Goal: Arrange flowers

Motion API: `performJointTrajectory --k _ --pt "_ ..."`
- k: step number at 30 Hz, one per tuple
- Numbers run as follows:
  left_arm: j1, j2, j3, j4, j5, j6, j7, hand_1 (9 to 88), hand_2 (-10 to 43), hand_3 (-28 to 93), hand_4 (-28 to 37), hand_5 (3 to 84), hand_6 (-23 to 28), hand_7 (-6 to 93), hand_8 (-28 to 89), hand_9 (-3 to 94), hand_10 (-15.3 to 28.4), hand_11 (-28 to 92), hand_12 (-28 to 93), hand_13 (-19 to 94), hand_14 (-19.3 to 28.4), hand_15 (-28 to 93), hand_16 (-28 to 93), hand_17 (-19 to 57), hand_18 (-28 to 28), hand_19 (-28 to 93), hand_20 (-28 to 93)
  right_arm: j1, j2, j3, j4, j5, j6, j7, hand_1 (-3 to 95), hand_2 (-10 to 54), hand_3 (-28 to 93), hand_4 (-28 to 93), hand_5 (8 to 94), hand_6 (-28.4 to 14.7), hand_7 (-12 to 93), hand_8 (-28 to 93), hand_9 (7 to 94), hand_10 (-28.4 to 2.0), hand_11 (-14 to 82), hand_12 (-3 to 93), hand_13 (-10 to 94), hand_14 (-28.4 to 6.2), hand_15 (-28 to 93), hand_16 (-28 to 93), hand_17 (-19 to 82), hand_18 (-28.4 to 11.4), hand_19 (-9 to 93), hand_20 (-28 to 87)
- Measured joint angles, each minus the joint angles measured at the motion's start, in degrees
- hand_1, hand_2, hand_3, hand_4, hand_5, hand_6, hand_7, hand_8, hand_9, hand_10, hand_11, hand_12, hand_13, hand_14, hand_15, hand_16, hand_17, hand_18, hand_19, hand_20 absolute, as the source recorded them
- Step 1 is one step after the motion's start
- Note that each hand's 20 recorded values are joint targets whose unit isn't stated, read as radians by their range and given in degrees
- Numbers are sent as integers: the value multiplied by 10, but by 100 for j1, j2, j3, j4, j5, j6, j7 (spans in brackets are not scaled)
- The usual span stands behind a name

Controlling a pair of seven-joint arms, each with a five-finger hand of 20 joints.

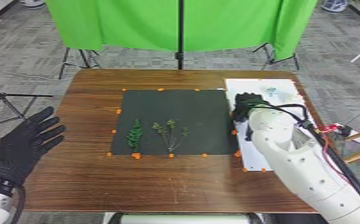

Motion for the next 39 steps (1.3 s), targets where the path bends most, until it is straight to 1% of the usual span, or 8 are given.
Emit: performJointTrajectory --k 3,6,9,11,13,23,31,39 --pt "1 -3 0 0 0 1 0 252 -28 709 -283 269 28 241 -135 211 108 292 109 151 128 436 -49 -111 190 449 56 -131 28 2 3 -6 363 -107 395 -95 896 -269 817 -23 572 123 934 -80 626 341 846 -70 839 340 398 -182 894 353" --pt "5 -12 0 -1 0 2 3 253 -28 707 -283 269 28 241 -135 211 108 293 110 151 128 434 -49 -111 190 449 56 -265 46 36 1 0 656 -300 374 -95 916 -241 827 -20 567 153 937 -67 588 214 907 -48 722 307 424 -183 884 340" --pt "16 -24 0 -3 0 3 7 255 -28 707 -283 269 28 241 -135 210 108 292 110 151 128 435 -49 -110 190 449 56 -378 50 112 -8 51 841 -481 371 -95 923 -225 810 -30 596 139 937 -60 549 197 935 -29 645 300 440 -190 872 343" --pt "25 -33 0 -3 0 3 9 256 -28 706 -283 268 26 242 -135 209 107 292 111 151 128 435 -49 -110 190 449 56 -434 50 143 -17 101 951 -529 382 -95 922 -217 788 -62 621 76 937 -59 496 210 937 -14 595 311 443 -189 860 350" --pt "29 -39 0 -3 0 3 10 257 -27 707 -283 267 26 242 -136 209 107 292 111 151 127 434 -50 -109 190 449 56 -483 50 170 -27 200 1065 -535 402 -95 916 -215 764 -100 659 -38 937 -64 455 221 937 -12 559 334 442 -185 845 359" --pt "21 -54 0 0 15 2 5 260 -28 709 -283 267 25 247 -137 204 105 293 112 148 126 435 -49 -110 189 449 56 -772 41 426 -208 526 1596 -524 417 -89 926 -211 758 -136 713 -216 937 -69 450 252 911 -22 613 351 426 -190 834 400" --pt "10 -78 1 2 33 0 -7 262 -26 708 -283 271 26 246 -138 204 105 295 112 147 125 436 -49 -111 189 449 57 -938 39 578 -408 647 2413 -524 417 -87 930 -213 758 -142 715 -218 937 -71 452 253 904 -25 631 344 424 -189 834 402" --pt "-12 -99 0 3 43 -5 -19 262 -28 708 -283 276 27 244 -138 207 105 293 110 150 126 433 -50 -108 190 448 56 -923 -21 584 -725 979 2504 -507 416 -83 929 -211 757 -142 716 -215 937 -70 453 254 902 -24 638 339 424 -189 835 400"
